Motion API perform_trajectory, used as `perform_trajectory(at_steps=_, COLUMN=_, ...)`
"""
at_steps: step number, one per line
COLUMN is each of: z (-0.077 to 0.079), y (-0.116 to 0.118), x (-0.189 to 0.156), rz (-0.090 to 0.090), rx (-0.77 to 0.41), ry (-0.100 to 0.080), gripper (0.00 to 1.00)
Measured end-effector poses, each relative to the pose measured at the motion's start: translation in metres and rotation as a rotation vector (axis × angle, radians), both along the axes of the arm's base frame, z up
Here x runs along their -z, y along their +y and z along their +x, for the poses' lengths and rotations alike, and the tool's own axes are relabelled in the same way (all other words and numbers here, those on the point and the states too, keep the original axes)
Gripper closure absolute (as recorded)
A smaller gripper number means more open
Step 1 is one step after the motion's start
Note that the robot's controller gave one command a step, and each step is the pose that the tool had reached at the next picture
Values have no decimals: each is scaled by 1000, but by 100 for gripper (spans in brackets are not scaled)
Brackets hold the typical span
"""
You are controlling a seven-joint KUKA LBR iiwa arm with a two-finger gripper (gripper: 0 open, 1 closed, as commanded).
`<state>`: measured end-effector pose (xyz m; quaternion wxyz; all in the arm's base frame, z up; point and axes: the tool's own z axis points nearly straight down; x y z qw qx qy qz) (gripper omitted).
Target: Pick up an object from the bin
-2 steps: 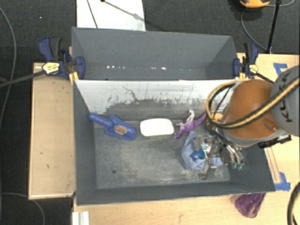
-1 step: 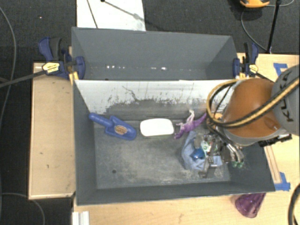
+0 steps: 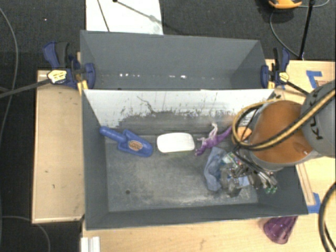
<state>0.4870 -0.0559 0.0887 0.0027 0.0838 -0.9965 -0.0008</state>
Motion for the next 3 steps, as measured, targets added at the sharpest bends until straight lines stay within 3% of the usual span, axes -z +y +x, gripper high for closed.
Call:
perform_trajectory(at_steps=1, z=0, y=0, x=0, rz=0, rx=-1, ry=0, gripper=100)
perform_trajectory(at_steps=2, z=-2, y=1, x=-33, rz=1, rx=-4, ry=8, gripper=100)
perform_trajectory(at_steps=3, z=-6, y=10, x=-110, rz=0, rx=-33, ry=-3, gripper=0)
